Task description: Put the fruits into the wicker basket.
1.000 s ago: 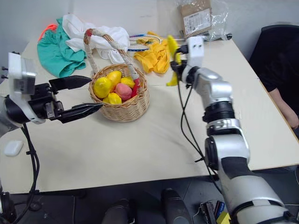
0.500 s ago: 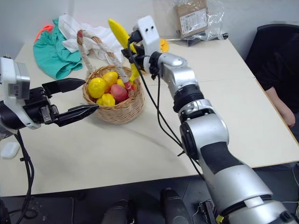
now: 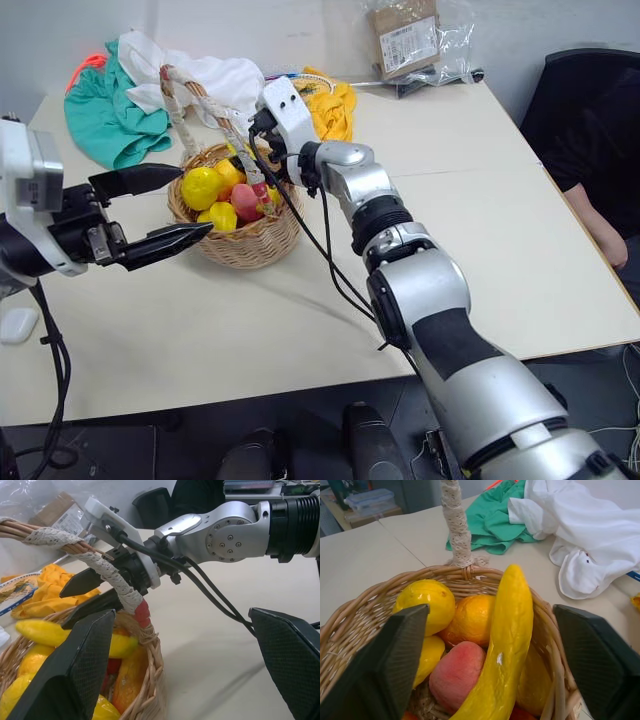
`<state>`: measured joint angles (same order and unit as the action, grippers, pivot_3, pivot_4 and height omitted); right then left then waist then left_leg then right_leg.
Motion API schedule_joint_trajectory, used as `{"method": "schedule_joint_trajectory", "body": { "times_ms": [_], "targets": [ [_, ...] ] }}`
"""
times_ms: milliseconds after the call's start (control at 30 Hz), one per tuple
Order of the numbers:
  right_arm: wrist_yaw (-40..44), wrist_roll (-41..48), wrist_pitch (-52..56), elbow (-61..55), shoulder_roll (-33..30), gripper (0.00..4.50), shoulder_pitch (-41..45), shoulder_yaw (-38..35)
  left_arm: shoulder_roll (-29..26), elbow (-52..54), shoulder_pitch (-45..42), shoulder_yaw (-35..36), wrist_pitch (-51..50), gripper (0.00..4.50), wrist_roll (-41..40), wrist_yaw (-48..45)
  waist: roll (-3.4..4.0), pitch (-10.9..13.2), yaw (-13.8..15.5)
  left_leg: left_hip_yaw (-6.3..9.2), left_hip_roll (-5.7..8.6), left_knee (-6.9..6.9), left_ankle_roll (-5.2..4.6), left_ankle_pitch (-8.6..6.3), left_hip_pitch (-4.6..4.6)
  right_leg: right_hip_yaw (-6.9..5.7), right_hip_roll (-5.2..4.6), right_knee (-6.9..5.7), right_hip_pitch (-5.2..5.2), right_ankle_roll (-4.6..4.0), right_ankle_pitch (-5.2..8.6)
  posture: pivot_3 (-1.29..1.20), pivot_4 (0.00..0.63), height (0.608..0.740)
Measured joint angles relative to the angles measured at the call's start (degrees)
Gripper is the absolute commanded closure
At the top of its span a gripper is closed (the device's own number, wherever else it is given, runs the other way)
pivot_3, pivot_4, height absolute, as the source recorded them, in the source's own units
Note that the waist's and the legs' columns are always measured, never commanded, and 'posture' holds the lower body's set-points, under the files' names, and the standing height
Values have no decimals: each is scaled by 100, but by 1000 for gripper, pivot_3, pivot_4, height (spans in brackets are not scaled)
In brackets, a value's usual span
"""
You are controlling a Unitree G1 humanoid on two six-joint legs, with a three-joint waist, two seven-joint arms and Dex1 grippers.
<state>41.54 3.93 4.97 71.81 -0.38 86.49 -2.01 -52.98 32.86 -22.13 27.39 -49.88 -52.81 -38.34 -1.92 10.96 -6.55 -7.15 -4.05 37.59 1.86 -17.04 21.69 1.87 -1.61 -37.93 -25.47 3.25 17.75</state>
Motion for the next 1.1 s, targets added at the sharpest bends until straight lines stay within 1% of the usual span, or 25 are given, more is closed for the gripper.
{"method": "schedule_joint_trajectory", "body": {
  "times_ms": [67,133,200,267,333,433,467,533,567,600,667,800,900,1000,1100],
  "targets": [
    [42,-26,-22,-2,-60,45,1,-1,0,-40,-59,-106,24,0,2,-2,0,0,3,0,0,0,0,0,0,0,-1,-1,0,0,0,0,150,740],
    [114,-32,-1,-73,-252,45,-10,-36,0,-108,-127,-159,48,0,2,-12,0,0,8,0,1,1,0,0,1,0,-1,-1,0,0,0,0,150,740],
    [234,32,99,-402,-656,45,-69,-96,-1,-214,-162,-160,73,0,3,-24,-1,0,40,7,4,3,0,0,6,-5,-4,2,0,0,0,0,150,740],
    [479,199,346,-1060,-1091,45,-333,-237,-4,-245,-166,-150,79,0,1,-43,-3,-1,64,13,4,4,-3,-2,13,-10,-6,1,1,1,-1,0,150,740],
    [796,440,764,-1961,-1347,45,-870,-302,-10,-294,-155,-126,84,0,1,-70,-7,-4,86,15,2,3,-4,-3,15,-11,-4,-3,2,3,-1,0,150,740],
    [1131,732,1644,-3408,-1451,45,-1961,-166,-37,-428,-106,-89,91,0,7,-119,-6,-3,33,10,-10,3,2,-2,14,-7,7,-10,-4,3,-1,0,150,740],
    [1196,864,2091,-4234,-1506,45,-2549,-14,-81,-447,-67,-90,97,0,27,-148,-6,-3,31,14,-12,-2,8,2,16,-8,11,-14,-8,1,-1,0,150,740],
    [1248,1212,2836,-5492,-1485,45,-3455,200,-182,-557,-7,-38,123,0,67,-214,0,1,25,13,-16,0,16,2,16,-6,15,-14,-15,-2,1,0,150,740],
    [1199,1401,3178,-6046,-1408,45,-3745,270,-223,-646,-7,-32,139,0,87,-254,1,1,17,9,-16,3,17,2,16,-2,16,-14,-20,-4,2,0,150,740],
    [1154,1575,3434,-6456,-1309,45,-3869,373,-243,-702,-8,-25,149,0,119,-267,2,2,1,6,-15,7,19,3,14,1,17,-21,-23,-5,3,0,150,740],
    [920,1822,3795,-7107,-1046,45,-3791,461,-282,-749,-14,-37,190,0,128,-333,3,2,-7,6,-13,17,22,5,7,1,18,-40,-24,-9,3,0,150,740],
    [498,1903,3890,-7285,-742,45,-3427,523,-376,-900,-110,-44,241,0,151,-403,-5,-2,55,13,-4,18,18,3,-6,-3,15,-35,-6,-14,6,0,150,740],
    [193,1845,3867,-6842,-507,45,-3279,609,-389,-917,-197,-89,264,0,165,-433,-10,-5,86,8,4,18,8,-2,-4,0,6,-27,-5,-13,6,0,150,740],
    [106,1828,3772,-6450,-379,45,-3259,630,-392,-918,-202,-103,296,0,179,-436,-10,-5,107,9,1,17,3,-5,6,-2,6,-13,-7,-11,5,0,150,740],
    [96,1797,3643,-6276,-341,602,-3245,672,-392,-918,-202,-103,303,0,192,-432,-10,-5,125,11,-1,17,2,-6,17,-5,6,-6,-13,-9,4,0,150,740]
  ]
}}
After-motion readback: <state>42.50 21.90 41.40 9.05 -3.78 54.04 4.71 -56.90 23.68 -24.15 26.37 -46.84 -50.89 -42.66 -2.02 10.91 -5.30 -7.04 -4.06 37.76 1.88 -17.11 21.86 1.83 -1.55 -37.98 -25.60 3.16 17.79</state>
